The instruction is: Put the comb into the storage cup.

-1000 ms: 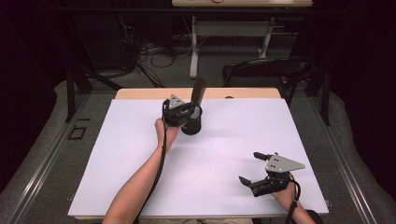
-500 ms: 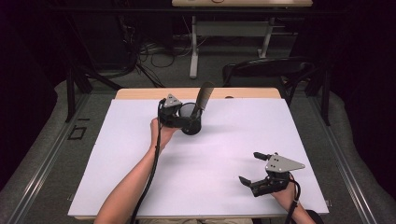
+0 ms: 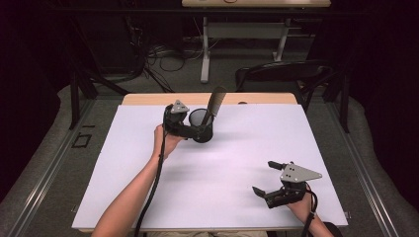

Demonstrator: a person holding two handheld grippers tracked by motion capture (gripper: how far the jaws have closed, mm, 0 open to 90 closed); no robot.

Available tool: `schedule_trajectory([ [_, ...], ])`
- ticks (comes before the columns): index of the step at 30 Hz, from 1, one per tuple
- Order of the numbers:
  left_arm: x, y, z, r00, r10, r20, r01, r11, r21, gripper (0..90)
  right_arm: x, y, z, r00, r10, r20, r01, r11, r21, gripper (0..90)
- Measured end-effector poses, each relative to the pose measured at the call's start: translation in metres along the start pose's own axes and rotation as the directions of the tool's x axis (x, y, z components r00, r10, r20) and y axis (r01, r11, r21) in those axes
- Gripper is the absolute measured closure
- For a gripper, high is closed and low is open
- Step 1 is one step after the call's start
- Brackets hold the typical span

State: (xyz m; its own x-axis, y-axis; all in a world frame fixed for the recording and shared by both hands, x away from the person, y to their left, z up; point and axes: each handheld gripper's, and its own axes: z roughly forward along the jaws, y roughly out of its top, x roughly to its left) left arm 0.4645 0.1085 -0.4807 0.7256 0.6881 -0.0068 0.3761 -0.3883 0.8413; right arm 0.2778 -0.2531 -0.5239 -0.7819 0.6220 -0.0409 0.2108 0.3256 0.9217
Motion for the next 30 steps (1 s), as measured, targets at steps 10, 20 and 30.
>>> schedule_trajectory([
  [10, 0.003, -0.005, -0.009, 1.0, 0.006, 0.006, -0.007, 0.9988, 0.048, 0.3, 0.0, 0.0, 0.0, 1.0, -0.001, -0.005, 0.001, 1.0, 0.007, 0.0],
  [20, 0.006, -0.011, -0.019, 1.0, 0.008, 0.002, -0.008, 0.998, 0.062, 0.1, -0.001, -0.001, 0.002, 1.0, 0.003, -0.002, -0.003, 1.0, 0.013, 0.0],
  [30, 0.007, -0.017, -0.031, 1.0, 0.006, -0.007, -0.006, 0.9979, 0.064, 0.1, 0.0, -0.001, 0.002, 1.0, 0.007, -0.003, -0.007, 1.0, 0.015, 0.0],
])
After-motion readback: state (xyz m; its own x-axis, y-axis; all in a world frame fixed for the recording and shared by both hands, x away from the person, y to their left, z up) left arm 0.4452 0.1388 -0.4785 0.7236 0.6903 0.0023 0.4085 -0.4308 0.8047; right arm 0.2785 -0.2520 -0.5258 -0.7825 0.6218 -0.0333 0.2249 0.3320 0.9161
